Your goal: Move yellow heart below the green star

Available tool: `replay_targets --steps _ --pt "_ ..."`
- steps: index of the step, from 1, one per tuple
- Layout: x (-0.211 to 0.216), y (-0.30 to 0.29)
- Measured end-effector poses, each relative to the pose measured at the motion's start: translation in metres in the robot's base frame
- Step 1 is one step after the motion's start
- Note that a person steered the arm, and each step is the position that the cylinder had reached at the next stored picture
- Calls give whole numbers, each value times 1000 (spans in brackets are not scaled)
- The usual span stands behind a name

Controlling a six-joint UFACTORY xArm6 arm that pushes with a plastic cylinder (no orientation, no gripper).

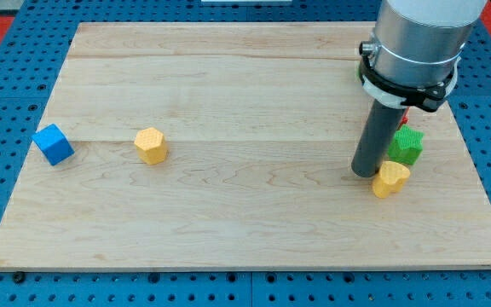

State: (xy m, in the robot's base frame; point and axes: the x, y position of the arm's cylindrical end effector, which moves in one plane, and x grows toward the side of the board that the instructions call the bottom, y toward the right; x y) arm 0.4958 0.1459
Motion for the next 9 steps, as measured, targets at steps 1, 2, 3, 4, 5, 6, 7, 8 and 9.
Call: replay_targets --steps 1,2,3,4,5,6,7,8,9 --pt "-9 -29" --pt "-6 -55" --pt "11 -55" --pt "19 -49" --pt "18 -32" --pt "12 -13" --pt "12 7" --pt "12 30" --pt "15 4"
